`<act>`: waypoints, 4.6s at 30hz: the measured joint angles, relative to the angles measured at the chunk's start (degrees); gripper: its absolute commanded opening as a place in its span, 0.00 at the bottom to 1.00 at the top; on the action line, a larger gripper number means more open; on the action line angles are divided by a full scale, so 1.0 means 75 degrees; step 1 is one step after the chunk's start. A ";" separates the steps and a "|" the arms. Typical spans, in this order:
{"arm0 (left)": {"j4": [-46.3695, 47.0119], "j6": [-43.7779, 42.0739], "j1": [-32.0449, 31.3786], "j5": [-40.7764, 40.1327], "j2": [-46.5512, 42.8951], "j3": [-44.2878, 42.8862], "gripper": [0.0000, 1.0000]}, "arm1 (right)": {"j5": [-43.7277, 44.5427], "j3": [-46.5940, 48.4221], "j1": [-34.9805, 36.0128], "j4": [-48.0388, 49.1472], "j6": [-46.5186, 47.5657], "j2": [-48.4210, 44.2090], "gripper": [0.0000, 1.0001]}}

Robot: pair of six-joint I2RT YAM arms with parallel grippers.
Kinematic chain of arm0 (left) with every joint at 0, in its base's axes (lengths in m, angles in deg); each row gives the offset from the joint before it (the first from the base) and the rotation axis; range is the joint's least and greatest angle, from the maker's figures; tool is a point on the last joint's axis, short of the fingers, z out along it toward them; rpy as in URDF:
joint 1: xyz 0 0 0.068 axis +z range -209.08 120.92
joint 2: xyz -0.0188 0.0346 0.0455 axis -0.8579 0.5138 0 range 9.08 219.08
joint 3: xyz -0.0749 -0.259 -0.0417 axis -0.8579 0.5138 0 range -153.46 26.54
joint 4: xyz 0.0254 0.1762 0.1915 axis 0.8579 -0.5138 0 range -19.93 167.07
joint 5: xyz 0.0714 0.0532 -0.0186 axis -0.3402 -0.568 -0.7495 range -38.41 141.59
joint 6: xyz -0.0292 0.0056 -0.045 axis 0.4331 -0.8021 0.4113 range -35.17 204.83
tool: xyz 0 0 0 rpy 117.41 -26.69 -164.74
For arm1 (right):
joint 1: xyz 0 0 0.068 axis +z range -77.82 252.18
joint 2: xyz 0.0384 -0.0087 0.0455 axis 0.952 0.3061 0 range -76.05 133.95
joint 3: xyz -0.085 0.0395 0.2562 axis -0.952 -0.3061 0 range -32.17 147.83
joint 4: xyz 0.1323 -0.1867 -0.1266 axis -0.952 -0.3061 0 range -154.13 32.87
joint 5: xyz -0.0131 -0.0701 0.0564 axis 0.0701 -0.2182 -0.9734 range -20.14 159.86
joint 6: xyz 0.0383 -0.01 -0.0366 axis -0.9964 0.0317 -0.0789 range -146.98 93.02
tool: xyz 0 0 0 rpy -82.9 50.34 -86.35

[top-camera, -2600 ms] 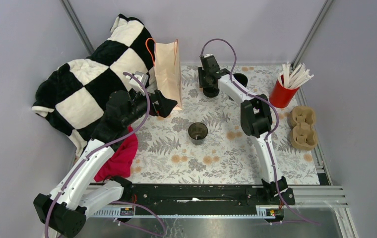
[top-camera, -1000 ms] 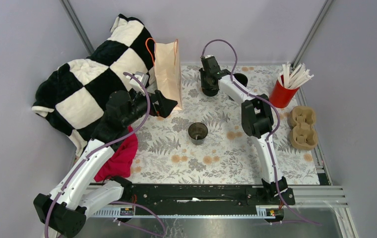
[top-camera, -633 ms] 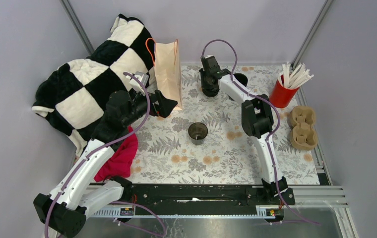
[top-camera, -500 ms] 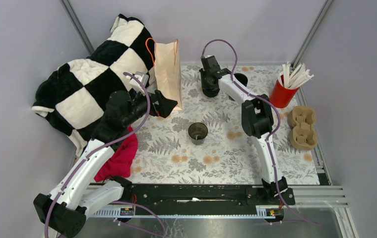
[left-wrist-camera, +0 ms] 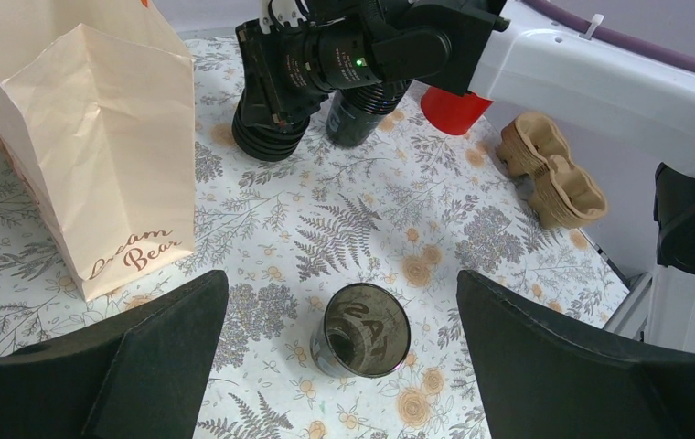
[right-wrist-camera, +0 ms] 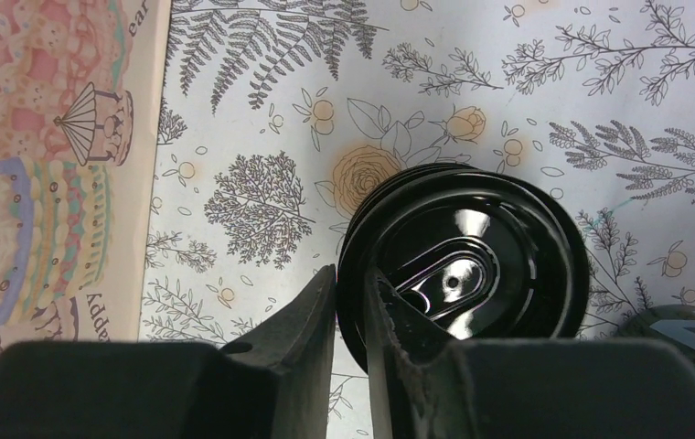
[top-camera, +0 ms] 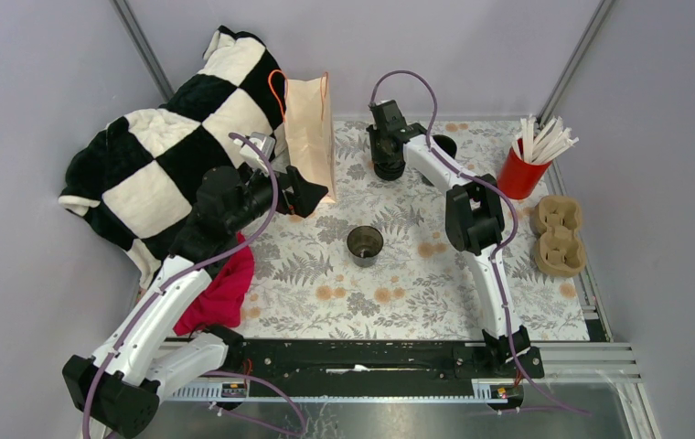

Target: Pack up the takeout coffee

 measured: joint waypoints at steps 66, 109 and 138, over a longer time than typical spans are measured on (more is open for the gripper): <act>-0.0382 0.4532 0.0154 0.1670 0.1588 -0.0117 0.68 | -0.4470 -0.6918 0.2398 0.2500 -0.1824 -0.7627 0.05; 0.4208 0.4762 0.0093 0.2334 0.0137 0.2078 0.19 | -0.6140 -1.0267 0.0417 0.6035 -0.5674 -0.9605 0.71; 0.3812 0.4785 0.0119 0.1661 0.0230 0.2078 0.16 | -0.3672 -0.9611 0.2430 0.6306 -0.4791 -0.9317 0.48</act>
